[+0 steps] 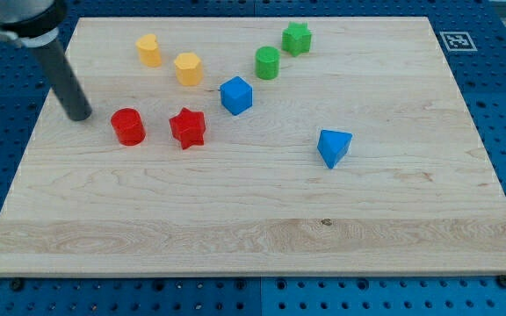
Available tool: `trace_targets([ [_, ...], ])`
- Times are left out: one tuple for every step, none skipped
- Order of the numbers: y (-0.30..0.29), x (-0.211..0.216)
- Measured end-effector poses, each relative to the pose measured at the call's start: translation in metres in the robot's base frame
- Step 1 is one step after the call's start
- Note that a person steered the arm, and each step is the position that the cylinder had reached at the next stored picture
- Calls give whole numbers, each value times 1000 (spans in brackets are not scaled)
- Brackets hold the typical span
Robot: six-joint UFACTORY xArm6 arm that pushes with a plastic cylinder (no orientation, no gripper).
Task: Move the red circle bottom left to the red star
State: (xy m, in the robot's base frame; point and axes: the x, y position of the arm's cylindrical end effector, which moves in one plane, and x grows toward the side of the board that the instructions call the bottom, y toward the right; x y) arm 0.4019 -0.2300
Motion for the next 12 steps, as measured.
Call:
trace_targets([
  [38,1],
  [43,9],
  [45,32],
  [56,59],
  [64,86],
  [71,106],
  [57,90],
  [42,69],
  [59,70],
  [77,79],
  [81,89],
  [68,89],
])
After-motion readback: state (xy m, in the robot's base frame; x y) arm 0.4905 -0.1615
